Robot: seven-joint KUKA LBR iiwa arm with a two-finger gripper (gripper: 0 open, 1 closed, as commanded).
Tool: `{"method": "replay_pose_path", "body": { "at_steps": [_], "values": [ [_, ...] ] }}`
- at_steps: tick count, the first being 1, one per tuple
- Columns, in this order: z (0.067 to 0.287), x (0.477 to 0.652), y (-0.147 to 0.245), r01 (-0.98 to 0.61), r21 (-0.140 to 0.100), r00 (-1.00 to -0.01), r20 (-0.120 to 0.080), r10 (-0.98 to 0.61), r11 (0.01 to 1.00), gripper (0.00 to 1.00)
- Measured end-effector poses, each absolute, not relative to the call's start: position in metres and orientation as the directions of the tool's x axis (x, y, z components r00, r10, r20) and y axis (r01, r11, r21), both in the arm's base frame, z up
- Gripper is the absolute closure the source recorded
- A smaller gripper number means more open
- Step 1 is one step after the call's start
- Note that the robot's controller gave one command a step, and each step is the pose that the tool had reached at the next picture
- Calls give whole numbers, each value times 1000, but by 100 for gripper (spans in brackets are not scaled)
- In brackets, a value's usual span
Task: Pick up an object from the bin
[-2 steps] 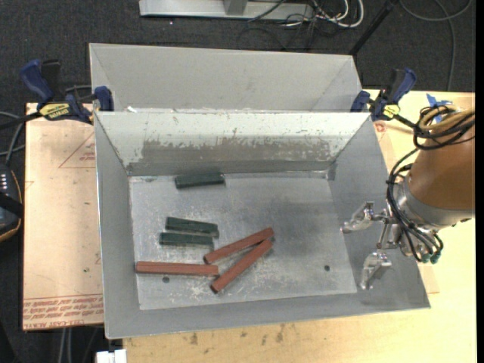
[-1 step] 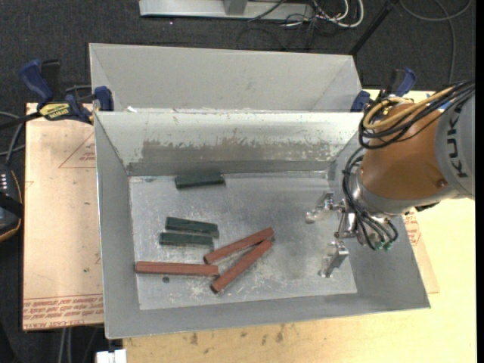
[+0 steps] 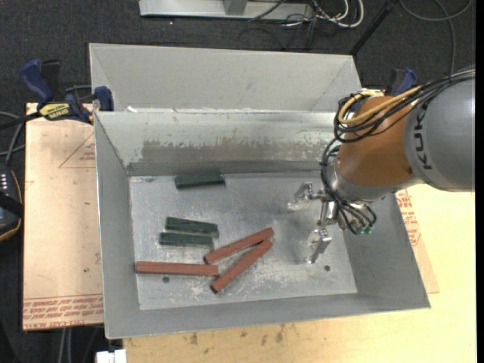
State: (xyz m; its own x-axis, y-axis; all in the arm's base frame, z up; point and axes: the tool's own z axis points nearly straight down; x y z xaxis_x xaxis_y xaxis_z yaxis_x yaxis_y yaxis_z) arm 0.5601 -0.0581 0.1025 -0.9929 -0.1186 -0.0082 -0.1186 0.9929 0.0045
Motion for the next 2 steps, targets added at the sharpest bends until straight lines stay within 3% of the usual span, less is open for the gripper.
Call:
{"method": "replay_pose_path", "body": {
  "at_steps": [1,2],
  "values": [
    [83,551,-38,-180,-1,-984,1,-180,984,0],
    [80,595,17,-289,-5,-957,-25,-289,957,100]
  ]
}}
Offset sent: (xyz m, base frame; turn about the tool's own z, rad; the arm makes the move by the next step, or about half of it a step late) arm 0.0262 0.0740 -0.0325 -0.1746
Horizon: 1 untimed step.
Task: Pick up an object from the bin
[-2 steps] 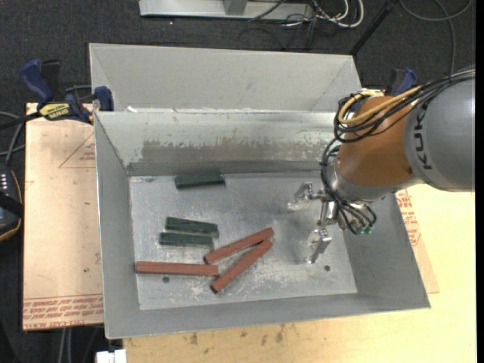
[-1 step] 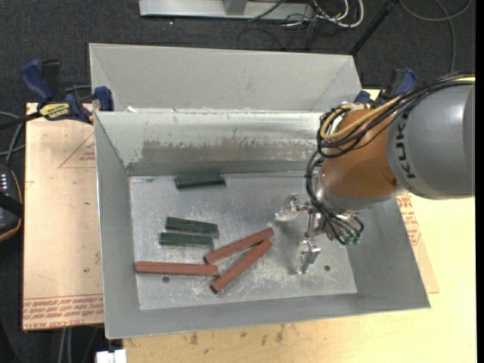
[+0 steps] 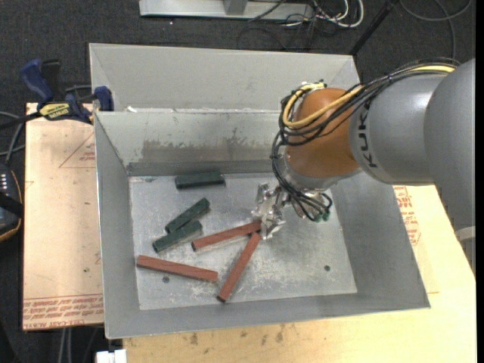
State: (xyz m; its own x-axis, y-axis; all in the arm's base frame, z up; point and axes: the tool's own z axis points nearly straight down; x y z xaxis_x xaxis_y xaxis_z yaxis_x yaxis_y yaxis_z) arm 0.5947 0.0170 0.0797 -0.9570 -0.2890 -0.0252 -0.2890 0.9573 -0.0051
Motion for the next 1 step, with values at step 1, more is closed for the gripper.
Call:
{"method": "replay_pose_path", "body": {
  "at_steps": [1],
  "values": [
    [80,595,17,-289,-5,-957,-25,-289,957,100]
  ]
}}
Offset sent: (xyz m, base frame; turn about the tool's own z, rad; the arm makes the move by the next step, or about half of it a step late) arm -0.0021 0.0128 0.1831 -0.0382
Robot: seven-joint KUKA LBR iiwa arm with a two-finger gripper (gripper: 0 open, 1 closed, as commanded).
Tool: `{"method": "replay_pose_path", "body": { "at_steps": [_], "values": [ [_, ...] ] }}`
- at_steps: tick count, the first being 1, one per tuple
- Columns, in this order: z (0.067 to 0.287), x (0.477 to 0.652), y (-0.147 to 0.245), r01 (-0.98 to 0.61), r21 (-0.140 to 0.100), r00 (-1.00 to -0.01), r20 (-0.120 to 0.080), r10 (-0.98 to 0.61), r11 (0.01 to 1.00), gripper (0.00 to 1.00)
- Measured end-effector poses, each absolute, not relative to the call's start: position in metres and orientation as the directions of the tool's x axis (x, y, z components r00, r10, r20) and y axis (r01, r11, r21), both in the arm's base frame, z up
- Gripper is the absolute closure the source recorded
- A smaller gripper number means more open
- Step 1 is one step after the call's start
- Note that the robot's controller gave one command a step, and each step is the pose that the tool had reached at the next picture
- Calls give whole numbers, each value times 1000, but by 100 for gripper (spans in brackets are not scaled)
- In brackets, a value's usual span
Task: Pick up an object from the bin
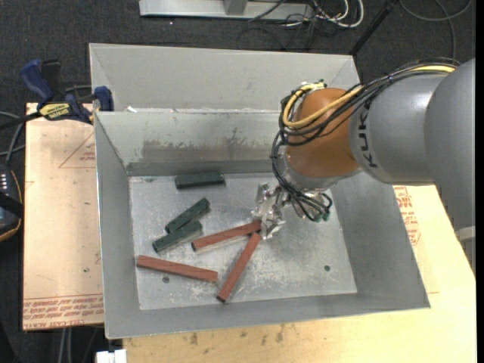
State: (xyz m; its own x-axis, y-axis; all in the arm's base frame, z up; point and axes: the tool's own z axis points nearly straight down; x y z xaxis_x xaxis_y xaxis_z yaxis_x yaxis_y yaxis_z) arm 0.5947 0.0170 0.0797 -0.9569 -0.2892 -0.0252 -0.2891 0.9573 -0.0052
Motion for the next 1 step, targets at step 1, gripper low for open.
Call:
{"method": "replay_pose_path", "body": {
  "at_steps": [1],
  "values": [
    [267,594,30,-323,-2,-946,-10,-323,946,100]
  ]
}}
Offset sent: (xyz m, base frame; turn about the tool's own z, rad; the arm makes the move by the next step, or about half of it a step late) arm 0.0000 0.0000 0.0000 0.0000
